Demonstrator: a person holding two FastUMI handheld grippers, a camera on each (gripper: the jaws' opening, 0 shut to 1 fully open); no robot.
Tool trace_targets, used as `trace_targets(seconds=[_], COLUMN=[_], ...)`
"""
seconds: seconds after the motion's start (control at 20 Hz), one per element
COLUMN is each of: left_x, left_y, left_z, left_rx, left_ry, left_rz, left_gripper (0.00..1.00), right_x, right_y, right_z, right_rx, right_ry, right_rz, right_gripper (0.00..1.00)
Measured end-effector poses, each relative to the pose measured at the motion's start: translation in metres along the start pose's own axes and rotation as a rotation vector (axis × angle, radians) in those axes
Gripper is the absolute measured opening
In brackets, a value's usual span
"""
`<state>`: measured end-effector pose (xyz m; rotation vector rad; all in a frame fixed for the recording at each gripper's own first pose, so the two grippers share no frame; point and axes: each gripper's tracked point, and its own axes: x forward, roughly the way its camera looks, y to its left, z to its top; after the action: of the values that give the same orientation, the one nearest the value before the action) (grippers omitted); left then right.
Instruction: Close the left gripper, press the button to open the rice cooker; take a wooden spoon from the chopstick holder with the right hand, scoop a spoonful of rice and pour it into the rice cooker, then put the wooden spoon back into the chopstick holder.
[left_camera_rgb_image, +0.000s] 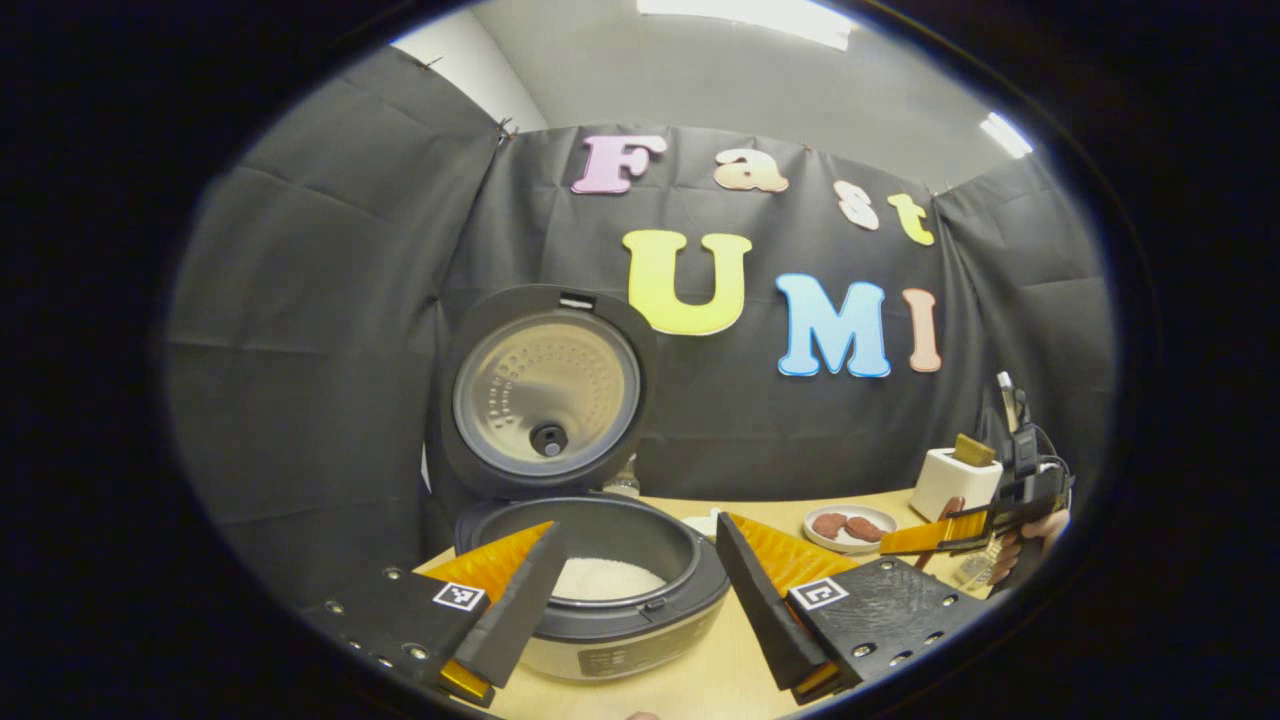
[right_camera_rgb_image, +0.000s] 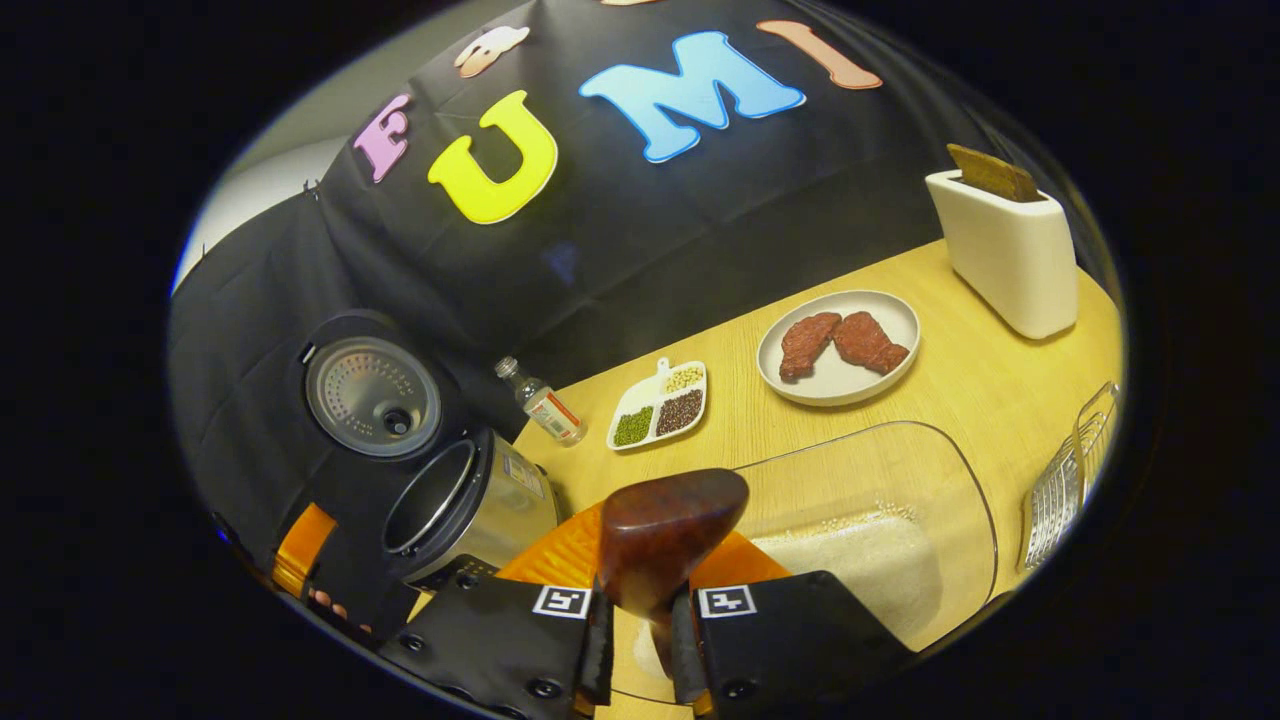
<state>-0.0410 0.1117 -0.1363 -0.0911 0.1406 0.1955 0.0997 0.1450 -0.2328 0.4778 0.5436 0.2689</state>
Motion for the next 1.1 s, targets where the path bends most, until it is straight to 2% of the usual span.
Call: trace_targets(seconds=[0.2, 0.45, 0.7, 1.1], left_x=[-0.002, 0.001, 0.0, 0.003], left_y=[-0.01, -0.008, -0.008, -0.016], left_z=[0.004, 0.008, 0.006, 0.008], left_rx=[-0.037, -0.011, -0.007, -0.005], left_ry=[-0.005, -0.011, -0.007, -0.011], left_rz=[-0.034, -0.019, -0.008, -0.012], left_gripper=[0.94, 0.92, 0.92, 0.93], right_x=[0.001, -0.006, -0.018, -0.046], right_y=[-0.01, -0.019, -0.044, -0.093], right_z=[0.004, 0.014, 0.038, 0.072], right_rx=[0.11, 0.156, 0.219, 0.403], right_ry=[-0.016, -0.035, -0.093, -0.185], right_rz=[0.019, 0.036, 0.012, -0.027], right_gripper=[0.25, 0.24, 0.24, 0.24])
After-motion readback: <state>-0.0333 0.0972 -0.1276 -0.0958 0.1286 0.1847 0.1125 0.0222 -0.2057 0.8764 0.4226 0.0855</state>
